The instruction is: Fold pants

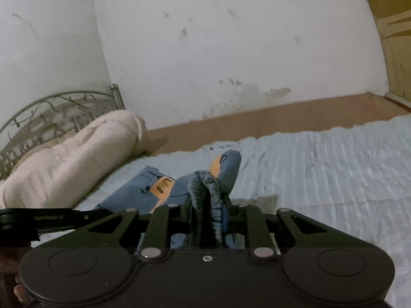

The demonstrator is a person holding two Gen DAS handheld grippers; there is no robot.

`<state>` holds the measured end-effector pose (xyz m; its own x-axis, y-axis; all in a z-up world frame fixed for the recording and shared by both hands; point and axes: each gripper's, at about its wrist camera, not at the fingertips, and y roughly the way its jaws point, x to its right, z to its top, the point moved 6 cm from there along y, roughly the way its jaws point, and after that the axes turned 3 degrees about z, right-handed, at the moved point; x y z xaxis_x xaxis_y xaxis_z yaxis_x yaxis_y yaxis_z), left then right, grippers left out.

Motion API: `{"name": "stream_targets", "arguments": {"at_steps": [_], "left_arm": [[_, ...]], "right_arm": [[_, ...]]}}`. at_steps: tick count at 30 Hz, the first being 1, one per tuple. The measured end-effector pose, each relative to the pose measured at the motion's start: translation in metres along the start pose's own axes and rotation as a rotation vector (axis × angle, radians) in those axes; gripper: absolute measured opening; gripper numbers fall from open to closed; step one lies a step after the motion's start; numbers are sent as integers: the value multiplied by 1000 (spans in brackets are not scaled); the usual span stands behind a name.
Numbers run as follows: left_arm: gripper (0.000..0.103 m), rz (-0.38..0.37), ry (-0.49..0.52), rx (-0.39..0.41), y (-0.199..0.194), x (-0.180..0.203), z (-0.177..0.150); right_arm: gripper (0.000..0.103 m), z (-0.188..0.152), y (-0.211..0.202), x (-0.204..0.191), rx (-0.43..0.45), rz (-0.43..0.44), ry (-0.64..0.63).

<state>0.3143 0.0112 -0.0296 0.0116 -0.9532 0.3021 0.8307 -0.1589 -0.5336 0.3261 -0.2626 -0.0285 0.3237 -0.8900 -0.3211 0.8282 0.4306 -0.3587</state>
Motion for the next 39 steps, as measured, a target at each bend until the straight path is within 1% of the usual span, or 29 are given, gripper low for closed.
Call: {"name": "stream_targets", "arguments": {"at_steps": [6, 10, 11, 12, 13, 15, 16, 17, 18, 19, 21, 22, 23, 24, 25, 27, 32, 39], "left_arm": [[5, 69, 37, -58, 12, -3, -6], [7, 110, 38, -61, 14, -8, -7], [9, 118, 35, -62, 14, -10, -7], [19, 121, 33, -67, 14, -11, -7], [25, 126, 34, -78, 15, -12, -8], [44, 141, 39, -77, 13, -13, -8], [48, 147, 46, -73, 11, -12, -8], [55, 150, 51, -69, 10, -11, -8], [58, 152, 56, -63, 8, -11, -8], [65, 153, 59, -56, 5, -10, -8], [80, 154, 64, -42, -1, -9, -7], [84, 156, 69, -33, -4, -8, -6], [89, 159, 74, -25, -7, -7, -5], [90, 162, 80, -17, -11, -6, -4], [92, 162, 88, -7, -15, -4, -3], [99, 159, 98, 6, -20, -1, -1], [102, 151, 129, 51, -40, 8, 5], [102, 146, 171, 116, -75, 16, 2]], "right_arm": [[21, -13, 12, 5, -45, -18, 36], [22, -19, 16, 8, -65, -33, 49], [24, -21, 17, 9, -70, -37, 52], [26, -22, 18, 10, -74, -42, 55], [28, -23, 19, 11, -77, -48, 58], [36, -25, 19, 13, -77, -70, 62], [38, -25, 18, 14, -76, -80, 64], [44, -24, 18, 15, -74, -86, 65], [52, -25, 17, 15, -71, -95, 65], [56, -25, 15, 16, -66, -101, 62], [71, -24, 12, 15, -55, -112, 48], [75, -25, 10, 15, -49, -115, 42], [82, -25, 7, 14, -41, -119, 34], [85, -24, 4, 13, -33, -122, 26], [87, -23, 2, 12, -25, -124, 16], [94, -21, -4, 7, -6, -133, -9], [102, -16, -21, -7, 48, -140, -70], [102, -13, -55, -27, 131, -139, -115]]}}
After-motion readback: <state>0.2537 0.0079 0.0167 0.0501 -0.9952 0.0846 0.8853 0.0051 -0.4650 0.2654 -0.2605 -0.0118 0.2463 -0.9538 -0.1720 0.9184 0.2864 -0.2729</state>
